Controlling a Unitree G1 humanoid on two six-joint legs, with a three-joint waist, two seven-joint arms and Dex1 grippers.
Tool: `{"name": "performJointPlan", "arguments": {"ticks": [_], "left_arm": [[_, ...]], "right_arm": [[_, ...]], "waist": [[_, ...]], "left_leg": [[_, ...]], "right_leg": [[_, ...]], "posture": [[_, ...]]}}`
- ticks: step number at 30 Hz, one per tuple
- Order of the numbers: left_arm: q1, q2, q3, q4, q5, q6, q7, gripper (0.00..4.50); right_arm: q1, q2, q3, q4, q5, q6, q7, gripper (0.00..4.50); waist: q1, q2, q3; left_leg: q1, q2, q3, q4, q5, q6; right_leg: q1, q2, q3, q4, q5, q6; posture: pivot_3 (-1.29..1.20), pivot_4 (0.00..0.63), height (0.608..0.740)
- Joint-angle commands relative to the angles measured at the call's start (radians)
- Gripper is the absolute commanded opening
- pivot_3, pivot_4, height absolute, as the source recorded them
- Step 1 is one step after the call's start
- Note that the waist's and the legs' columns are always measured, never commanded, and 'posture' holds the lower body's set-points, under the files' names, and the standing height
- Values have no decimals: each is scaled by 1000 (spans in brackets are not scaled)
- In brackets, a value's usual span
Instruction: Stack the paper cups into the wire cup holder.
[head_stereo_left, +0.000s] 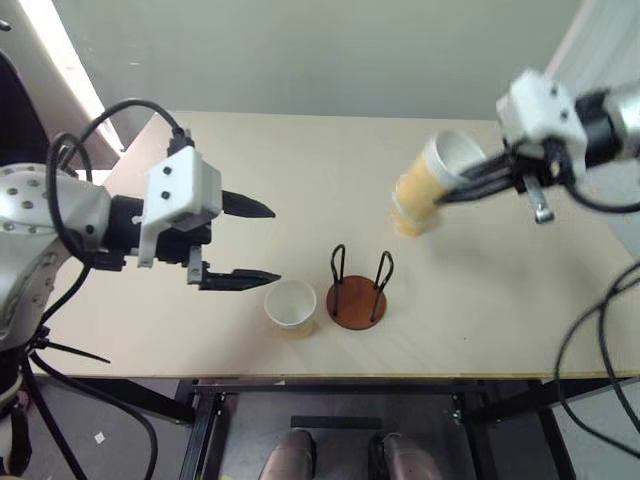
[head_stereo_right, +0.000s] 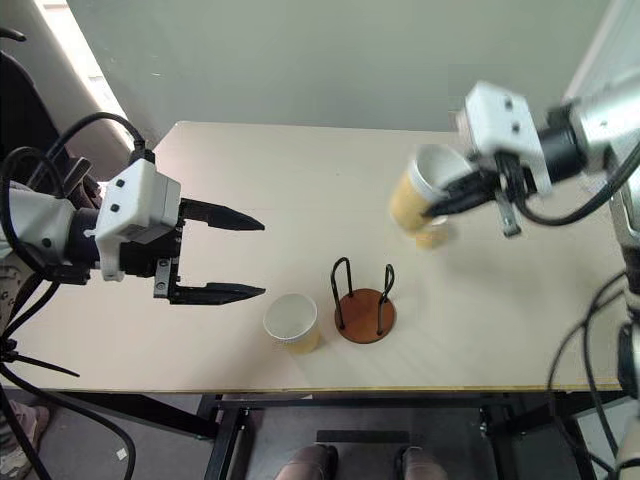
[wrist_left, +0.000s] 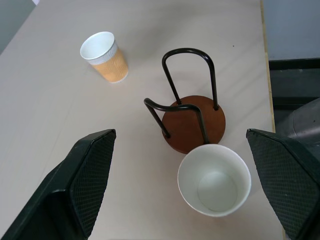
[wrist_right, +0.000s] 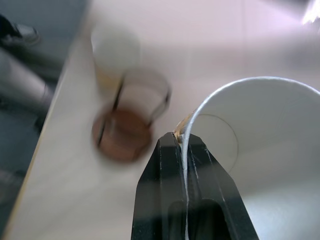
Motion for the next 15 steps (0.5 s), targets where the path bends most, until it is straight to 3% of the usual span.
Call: {"name": "performJointPlan", "arguments": {"ticks": [1,6,15], "left_arm": [[-8,9,5,-13,7,-19,0,4500],[-9,17,40,-8,0,-2,30,4500],[34,38,73,-49,-19,28,57,4500]], "right_arm": [[-13,54,77,-17,33,-41,5,8],[36,114,181,-2,-79,-142,5,8],[61,127,221,9,-112,-180,5,8]], "waist": [[0,0,0],[2,0,0],[1,0,0]], "left_leg": [[0,0,0,0,0,0],[-2,0,0,1,0,-1],[-2,0,0,1,-1,-2]], "right_leg": [[0,0,0,1,0,0],[-4,0,0,5,-1,-1],[-5,0,0,8,-2,-2]], "posture": [[0,150,740],[0,150,740],[0,150,740]]}}
